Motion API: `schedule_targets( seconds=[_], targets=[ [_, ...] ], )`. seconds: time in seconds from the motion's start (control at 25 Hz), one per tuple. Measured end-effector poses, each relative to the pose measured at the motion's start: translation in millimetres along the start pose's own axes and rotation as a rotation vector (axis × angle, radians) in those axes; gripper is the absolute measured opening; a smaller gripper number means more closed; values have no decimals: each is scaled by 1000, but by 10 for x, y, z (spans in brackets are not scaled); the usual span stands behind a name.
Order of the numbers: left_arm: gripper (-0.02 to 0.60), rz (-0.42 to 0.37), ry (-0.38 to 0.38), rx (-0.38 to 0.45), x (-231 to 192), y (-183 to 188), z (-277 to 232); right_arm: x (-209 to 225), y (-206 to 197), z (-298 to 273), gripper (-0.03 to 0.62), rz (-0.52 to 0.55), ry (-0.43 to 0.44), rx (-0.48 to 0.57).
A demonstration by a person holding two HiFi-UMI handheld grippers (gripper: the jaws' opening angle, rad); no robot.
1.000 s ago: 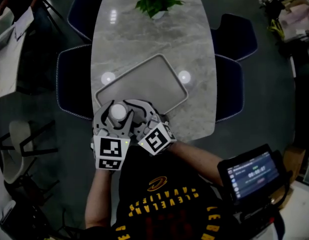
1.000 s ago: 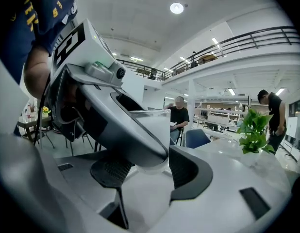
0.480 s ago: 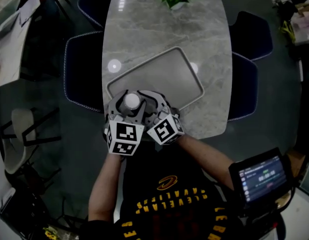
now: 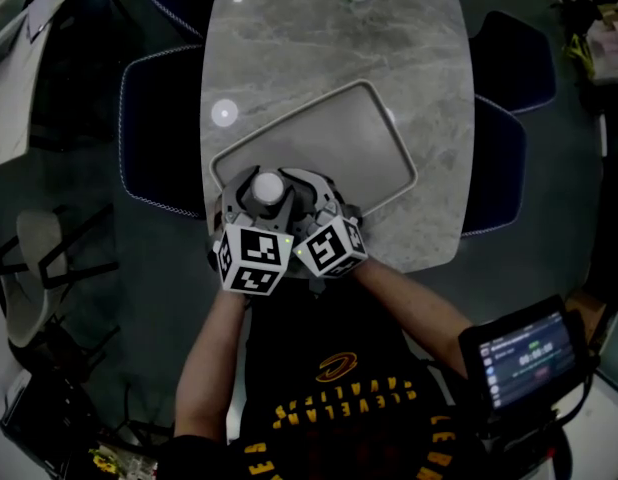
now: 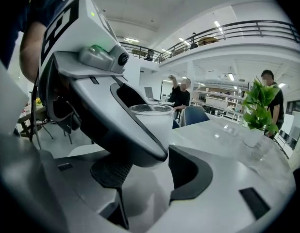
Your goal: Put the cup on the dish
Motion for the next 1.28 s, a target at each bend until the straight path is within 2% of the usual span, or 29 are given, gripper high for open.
schedule_targets(
  seconds=[0.56,0.76,1.28],
  targets=[
    [261,-12,-10,-51,38,-116,-120,-15,-140,-68,238,-5,2,-155],
    [261,-21,-9,-73,38,-189,-166,-75,-210,-31,238,4,27,-207],
    [261,-18,-1,-66,-2,-262,-212,-75,-223,37,239,-27,11,-205]
  ],
)
Point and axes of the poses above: the fingertips, and each gripper's own axes: z backward along the fingers, x to its right, y out of its top, the point moved 6 cm from there along z, backward along the fingers, and after that the axes turned 13 degrees about y, right-handed, at the moved point
